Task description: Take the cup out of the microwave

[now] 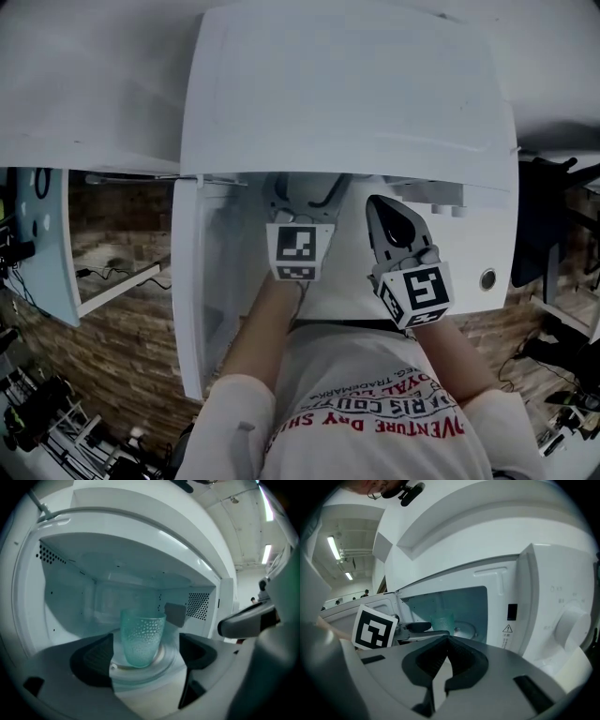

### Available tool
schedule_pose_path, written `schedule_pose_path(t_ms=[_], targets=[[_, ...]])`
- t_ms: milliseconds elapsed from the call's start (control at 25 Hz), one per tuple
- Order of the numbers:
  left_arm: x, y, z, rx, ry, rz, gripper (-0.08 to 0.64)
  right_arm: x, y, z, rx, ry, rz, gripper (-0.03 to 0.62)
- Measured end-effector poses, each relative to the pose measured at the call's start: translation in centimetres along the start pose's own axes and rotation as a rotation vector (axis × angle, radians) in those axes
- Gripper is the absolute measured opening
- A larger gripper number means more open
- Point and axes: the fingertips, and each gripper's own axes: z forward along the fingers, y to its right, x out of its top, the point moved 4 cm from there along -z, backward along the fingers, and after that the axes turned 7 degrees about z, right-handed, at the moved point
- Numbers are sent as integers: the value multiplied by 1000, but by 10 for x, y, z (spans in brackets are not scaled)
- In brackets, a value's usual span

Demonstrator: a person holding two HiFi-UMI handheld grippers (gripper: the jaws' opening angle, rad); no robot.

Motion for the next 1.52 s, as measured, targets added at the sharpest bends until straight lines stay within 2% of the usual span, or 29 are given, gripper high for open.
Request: schedule_pose_path(t_ms=[240,400,720,760,800,880,1240,1520], targets=[[5,-5,22,-5,-10,6,431,-2,5,-2,-16,-15,-8,11],[5,-6,36,-11,-48,55,431,-4,9,-2,-27,-21,-5,11],[4,-14,46,44,-71,86,427,-7,16,-2,-35,-30,-1,11],[4,-15,46,50,-72,92,419,-7,16,-2,-35,-30,-1,11],[5,-16,46,54,-72,97,378,-7,16,-2,-35,-30,-2,11],[4,-15,45,52,-77,97,374,-8,16,-3,-34,-32,-3,11],[12,2,23,-8,-91,91,373,-2,11,-13,-1,-31,-23,11],[15,28,-30,3,-101,87,373,5,6,-38,21,-5,-49,11]])
